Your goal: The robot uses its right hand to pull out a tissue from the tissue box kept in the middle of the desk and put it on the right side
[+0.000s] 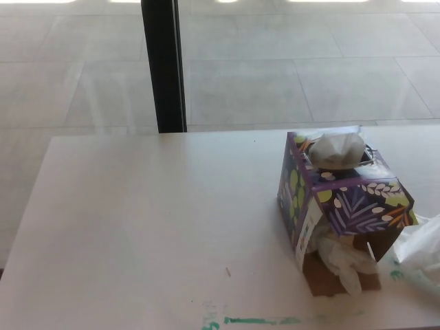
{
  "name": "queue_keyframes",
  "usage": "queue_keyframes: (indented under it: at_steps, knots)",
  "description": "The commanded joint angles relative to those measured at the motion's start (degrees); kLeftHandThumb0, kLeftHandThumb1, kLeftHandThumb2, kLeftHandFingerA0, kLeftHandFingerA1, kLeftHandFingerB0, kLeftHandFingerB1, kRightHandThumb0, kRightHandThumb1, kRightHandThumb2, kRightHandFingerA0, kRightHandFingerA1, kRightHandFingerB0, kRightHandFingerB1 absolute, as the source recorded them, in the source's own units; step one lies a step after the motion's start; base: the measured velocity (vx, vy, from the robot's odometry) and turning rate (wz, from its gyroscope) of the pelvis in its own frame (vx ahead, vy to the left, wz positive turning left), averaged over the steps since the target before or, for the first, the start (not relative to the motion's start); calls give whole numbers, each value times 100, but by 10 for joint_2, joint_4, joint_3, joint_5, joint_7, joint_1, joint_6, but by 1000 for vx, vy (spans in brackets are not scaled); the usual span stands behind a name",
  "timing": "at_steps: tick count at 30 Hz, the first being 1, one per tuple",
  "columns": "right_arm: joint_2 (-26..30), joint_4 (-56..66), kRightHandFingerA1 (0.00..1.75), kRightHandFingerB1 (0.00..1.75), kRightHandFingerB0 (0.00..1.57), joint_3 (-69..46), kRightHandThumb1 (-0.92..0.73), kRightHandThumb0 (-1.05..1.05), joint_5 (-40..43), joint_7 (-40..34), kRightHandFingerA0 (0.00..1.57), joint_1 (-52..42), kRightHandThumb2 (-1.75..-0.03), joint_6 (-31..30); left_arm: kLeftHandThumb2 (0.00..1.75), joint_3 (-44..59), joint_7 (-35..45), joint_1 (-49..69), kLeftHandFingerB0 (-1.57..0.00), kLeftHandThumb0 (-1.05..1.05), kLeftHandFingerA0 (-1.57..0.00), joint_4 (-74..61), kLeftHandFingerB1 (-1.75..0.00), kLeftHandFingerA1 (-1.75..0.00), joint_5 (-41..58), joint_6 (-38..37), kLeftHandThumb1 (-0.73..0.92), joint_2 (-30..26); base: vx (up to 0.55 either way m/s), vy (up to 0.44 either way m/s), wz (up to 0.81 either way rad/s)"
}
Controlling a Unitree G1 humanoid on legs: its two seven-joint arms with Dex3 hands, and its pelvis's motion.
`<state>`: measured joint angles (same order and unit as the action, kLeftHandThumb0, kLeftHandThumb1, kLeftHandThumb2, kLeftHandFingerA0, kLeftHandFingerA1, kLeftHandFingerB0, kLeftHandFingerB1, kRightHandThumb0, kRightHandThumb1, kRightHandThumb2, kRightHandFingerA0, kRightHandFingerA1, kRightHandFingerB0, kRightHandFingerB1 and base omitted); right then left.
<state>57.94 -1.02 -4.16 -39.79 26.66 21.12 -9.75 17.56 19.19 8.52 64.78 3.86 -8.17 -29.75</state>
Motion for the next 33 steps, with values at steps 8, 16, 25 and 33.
queue_keyframes:
  at_steps: [8, 16, 25, 33]
  knots:
    - [-255, -79, 83, 57, 41, -443, -62, -61, 175, -268, 54, -327, -58, 99, 77, 7, -9, -2, -53, -89, -66, -1, -43, -54, 10, -8, 92, -9, 0, 0, 0]
    - [-403, -237, 115, 71, 54, -512, -57, -49, 305, -367, 86, -323, -57, 224, 78, 10, -9, -2, -55, -93, -64, 4, -46, -55, 13, -6, 92, -8, 0, 0, 0]
    - [-510, -331, 150, 96, 49, -545, -59, -57, 354, -404, 81, -309, -62, 257, 76, 12, -13, -19, -53, -90, -67, 25, -44, -54, 14, 0, 92, -3, 0, 0, 0]
    - [-511, -379, 128, 92, 38, -595, -62, -54, 408, -335, 59, -294, -59, 223, 76, 14, -13, -13, -54, -89, -68, 12, -44, -54, 18, 7, 92, -1, 0, 0, 0]
